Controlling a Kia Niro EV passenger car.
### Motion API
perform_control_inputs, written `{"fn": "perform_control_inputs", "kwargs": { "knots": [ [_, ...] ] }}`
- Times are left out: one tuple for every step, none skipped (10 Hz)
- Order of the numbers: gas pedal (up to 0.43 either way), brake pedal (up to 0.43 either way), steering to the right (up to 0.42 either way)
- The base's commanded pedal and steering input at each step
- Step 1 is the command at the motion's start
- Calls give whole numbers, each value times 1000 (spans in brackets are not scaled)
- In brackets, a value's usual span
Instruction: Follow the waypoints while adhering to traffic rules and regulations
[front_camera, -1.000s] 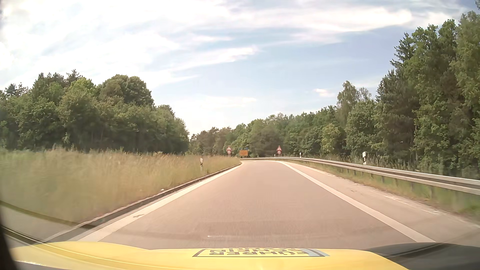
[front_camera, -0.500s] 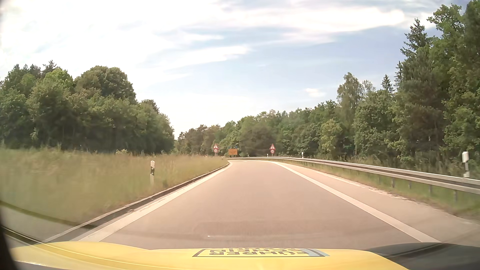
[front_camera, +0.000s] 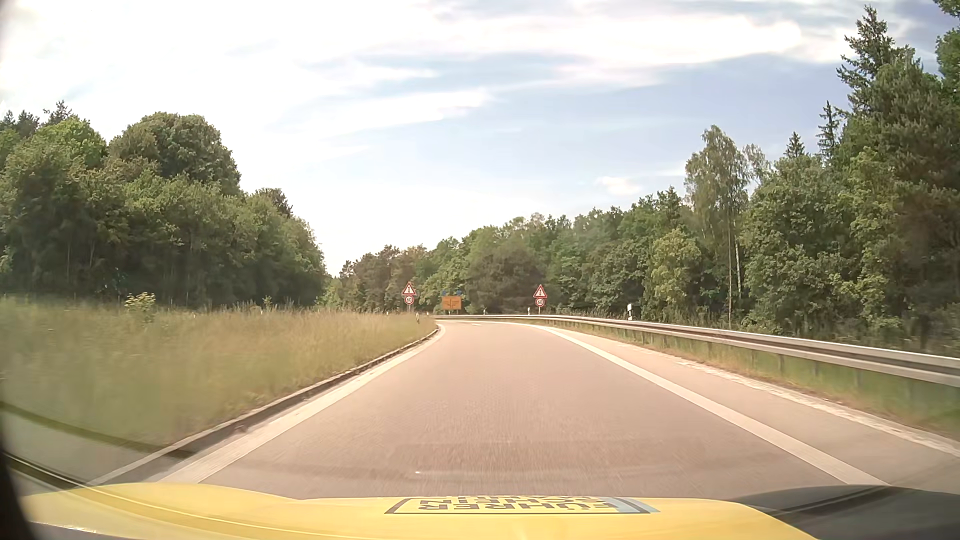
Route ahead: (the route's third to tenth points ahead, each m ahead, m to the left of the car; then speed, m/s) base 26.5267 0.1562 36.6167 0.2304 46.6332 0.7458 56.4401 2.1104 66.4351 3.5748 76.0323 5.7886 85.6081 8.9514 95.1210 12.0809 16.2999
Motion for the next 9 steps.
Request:
{"fn": "perform_control_inputs", "kwargs": {
  "knots": [
    [59, 0, 5],
    [59, 0, 3],
    [59, 0, 2],
    [59, 0, 0],
    [59, 0, -4],
    [59, 0, -6],
    [59, 0, -7],
    [59, 0, -10],
    [59, 0, -11]
  ]
}}
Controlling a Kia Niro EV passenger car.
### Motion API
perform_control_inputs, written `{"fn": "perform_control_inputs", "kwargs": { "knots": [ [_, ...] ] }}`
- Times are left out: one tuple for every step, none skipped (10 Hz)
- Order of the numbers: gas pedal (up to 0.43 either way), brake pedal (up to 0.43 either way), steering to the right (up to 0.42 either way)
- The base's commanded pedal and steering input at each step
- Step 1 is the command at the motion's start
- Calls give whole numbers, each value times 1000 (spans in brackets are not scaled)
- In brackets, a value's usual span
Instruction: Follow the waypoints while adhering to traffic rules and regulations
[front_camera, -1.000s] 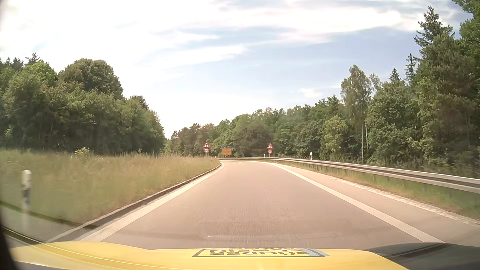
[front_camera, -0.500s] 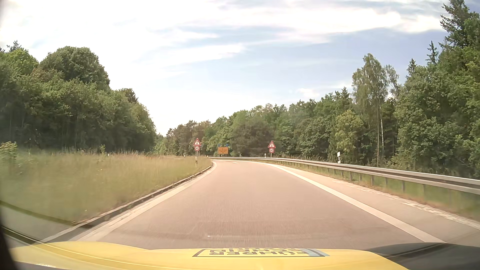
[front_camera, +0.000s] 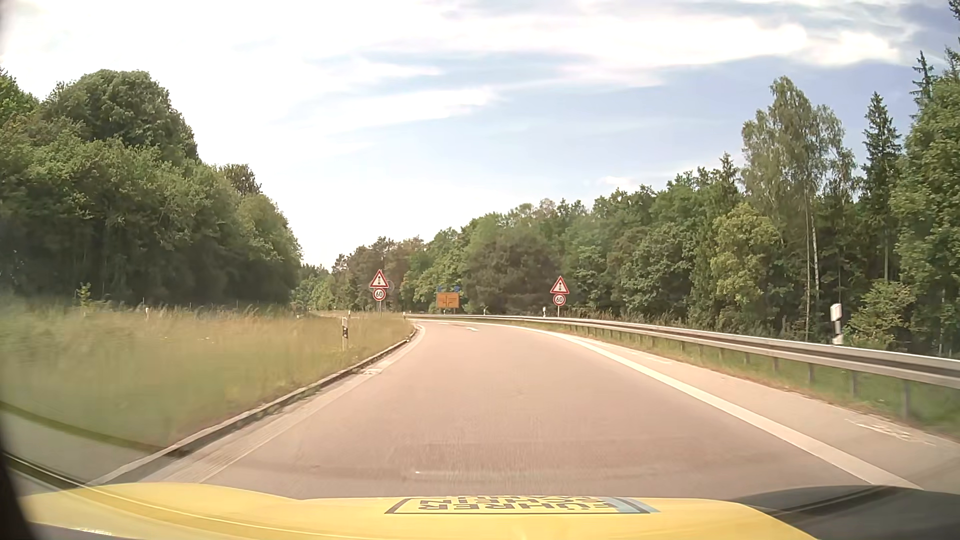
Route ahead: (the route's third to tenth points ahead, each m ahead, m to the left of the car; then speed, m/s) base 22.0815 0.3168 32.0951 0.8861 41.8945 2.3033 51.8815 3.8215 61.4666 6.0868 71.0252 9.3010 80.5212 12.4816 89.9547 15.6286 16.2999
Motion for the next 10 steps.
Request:
{"fn": "perform_control_inputs", "kwargs": {
  "knots": [
    [59, 0, -12],
    [59, 0, -12],
    [59, 0, -12],
    [59, 0, -13],
    [59, 0, -13],
    [59, 0, -13],
    [59, 0, -14],
    [47, 0, -14],
    [47, 0, -14],
    [47, 0, -14]
  ]
}}
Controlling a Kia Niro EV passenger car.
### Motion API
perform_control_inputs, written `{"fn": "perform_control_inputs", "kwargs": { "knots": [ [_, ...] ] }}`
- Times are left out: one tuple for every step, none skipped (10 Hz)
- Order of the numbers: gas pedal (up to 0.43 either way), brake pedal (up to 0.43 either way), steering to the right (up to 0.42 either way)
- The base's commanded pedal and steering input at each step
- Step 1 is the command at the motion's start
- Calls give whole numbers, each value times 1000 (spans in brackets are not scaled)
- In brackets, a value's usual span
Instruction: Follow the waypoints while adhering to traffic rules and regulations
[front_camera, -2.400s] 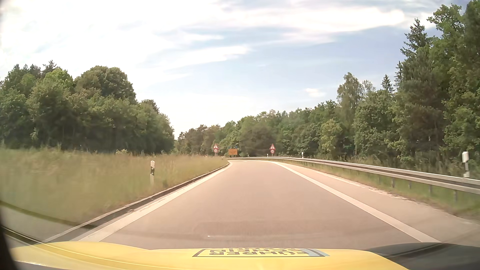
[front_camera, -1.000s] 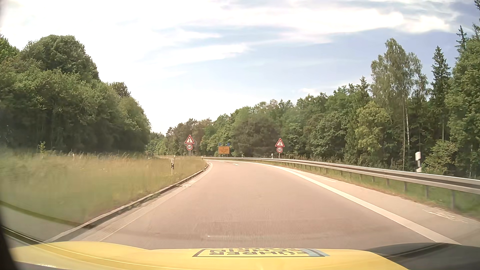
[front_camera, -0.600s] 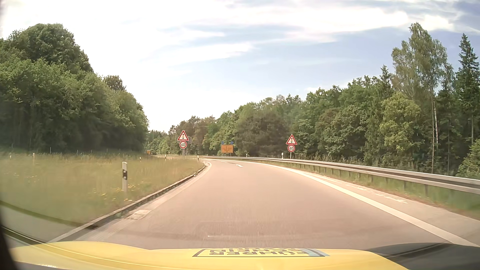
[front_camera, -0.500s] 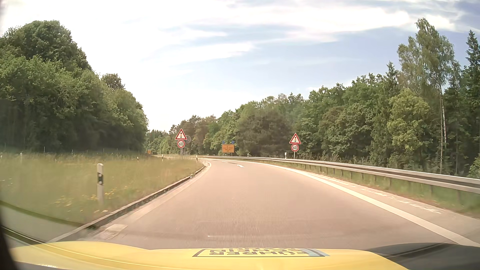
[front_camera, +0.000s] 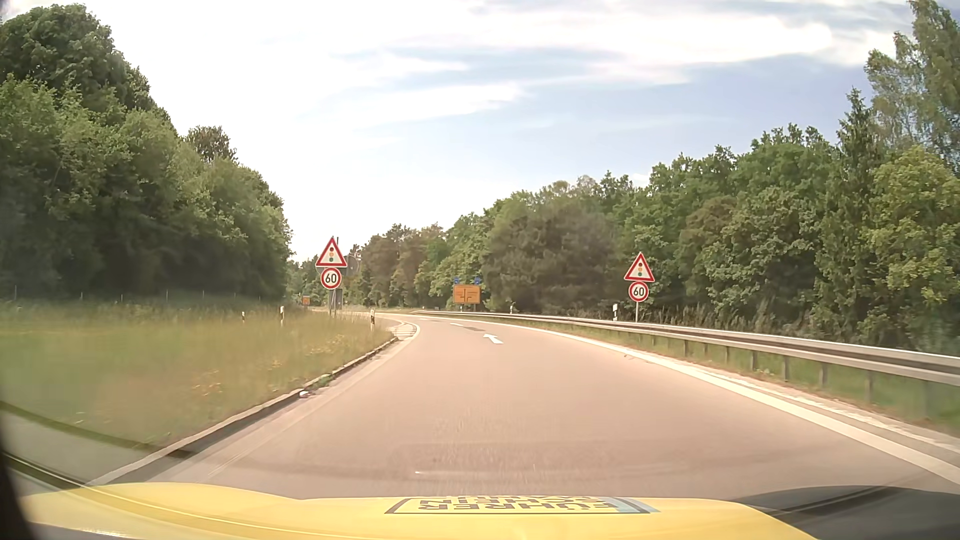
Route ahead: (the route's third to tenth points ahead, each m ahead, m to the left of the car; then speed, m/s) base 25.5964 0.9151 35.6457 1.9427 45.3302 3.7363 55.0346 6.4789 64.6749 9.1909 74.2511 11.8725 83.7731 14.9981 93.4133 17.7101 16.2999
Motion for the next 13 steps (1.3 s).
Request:
{"fn": "perform_control_inputs", "kwargs": {
  "knots": [
    [47, 0, -14],
    [47, 0, -14],
    [47, 0, -15],
    [39, 0, -16],
    [39, 0, -16],
    [39, 0, -16],
    [39, 0, -18],
    [39, 0, -25],
    [39, 0, -28],
    [39, 0, -27],
    [39, 0, -22],
    [39, 0, -16],
    [39, 0, -14]
  ]
}}
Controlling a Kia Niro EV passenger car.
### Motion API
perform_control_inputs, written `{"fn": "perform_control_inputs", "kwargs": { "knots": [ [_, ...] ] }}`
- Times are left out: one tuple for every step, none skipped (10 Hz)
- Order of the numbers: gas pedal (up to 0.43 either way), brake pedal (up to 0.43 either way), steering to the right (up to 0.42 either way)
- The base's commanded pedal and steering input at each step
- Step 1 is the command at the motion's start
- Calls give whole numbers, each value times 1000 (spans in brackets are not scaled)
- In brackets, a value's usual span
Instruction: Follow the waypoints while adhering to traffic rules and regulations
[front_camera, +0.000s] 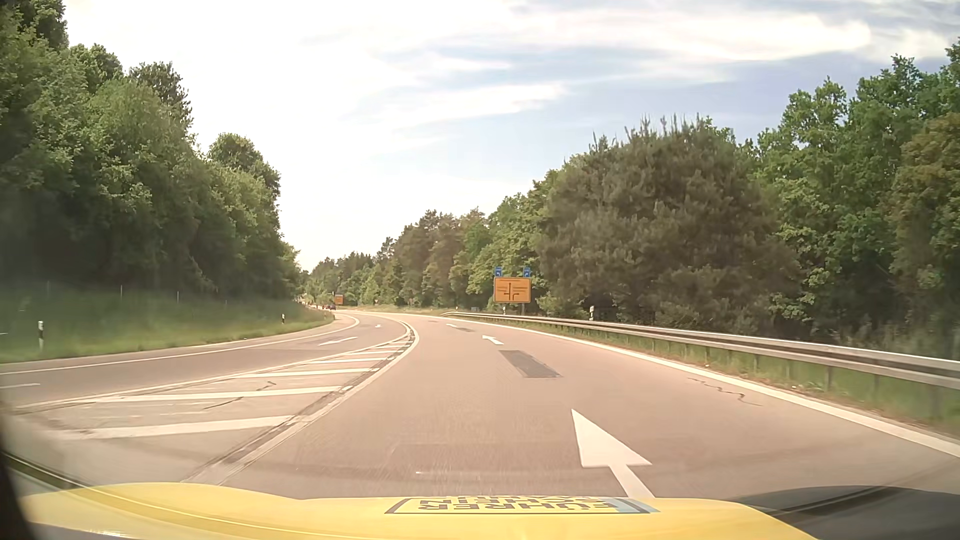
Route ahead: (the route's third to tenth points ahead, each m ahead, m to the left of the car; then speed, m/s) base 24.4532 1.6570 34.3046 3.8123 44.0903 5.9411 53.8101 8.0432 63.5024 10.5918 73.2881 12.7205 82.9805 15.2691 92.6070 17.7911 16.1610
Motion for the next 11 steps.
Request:
{"fn": "perform_control_inputs", "kwargs": {
  "knots": [
    [8, 0, -15],
    [0, 0, -15],
    [0, 0, -14],
    [0, 0, -15],
    [0, 0, -15],
    [0, 0, -16],
    [0, 0, -17],
    [0, 0, -19],
    [0, 0, -24],
    [0, 0, -26],
    [0, 0, -26]
  ]
}}
